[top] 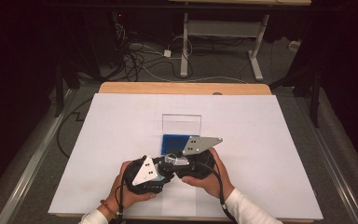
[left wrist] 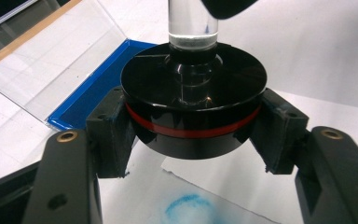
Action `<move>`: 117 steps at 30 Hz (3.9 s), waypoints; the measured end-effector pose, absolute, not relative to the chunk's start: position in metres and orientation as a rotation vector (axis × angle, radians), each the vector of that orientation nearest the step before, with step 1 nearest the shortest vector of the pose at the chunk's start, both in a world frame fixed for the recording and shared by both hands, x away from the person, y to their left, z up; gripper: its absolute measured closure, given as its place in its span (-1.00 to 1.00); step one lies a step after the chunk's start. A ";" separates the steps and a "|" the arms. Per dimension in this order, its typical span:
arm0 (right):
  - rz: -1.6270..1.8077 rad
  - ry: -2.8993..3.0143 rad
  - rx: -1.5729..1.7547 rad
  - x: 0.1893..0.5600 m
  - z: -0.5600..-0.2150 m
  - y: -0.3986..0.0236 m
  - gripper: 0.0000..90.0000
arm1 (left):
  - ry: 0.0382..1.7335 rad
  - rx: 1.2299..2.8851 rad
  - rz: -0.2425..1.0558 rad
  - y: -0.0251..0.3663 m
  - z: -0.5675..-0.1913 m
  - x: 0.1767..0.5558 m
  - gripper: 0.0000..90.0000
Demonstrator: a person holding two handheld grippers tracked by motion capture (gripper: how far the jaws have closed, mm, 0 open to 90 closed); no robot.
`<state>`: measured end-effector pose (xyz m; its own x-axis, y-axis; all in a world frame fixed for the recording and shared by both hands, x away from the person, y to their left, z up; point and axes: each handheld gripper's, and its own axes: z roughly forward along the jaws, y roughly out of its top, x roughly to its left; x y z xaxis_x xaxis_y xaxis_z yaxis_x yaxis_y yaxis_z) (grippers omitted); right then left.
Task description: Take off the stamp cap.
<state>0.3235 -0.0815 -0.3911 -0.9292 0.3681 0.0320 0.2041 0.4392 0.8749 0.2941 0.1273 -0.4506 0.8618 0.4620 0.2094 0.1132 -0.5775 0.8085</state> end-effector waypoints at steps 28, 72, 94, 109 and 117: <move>1.490 2.358 0.394 0.297 -0.393 -0.080 0.28 | 0.369 2.188 0.469 0.128 -0.441 0.291 -0.18; 1.413 2.279 0.493 0.299 -0.375 -0.149 0.28 | 0.555 2.207 0.547 0.202 -0.436 0.296 -0.18; 1.305 2.259 0.625 0.301 -0.389 -0.184 0.28 | 0.619 2.209 0.583 0.240 -0.449 0.279 -0.18; 1.270 2.266 0.643 0.302 -0.392 -0.186 0.28 | 0.644 2.212 0.557 0.246 -0.454 0.267 -0.19; 1.265 2.284 0.644 0.307 -0.394 -0.183 0.28 | 0.631 2.223 0.550 0.243 -0.455 0.266 -0.19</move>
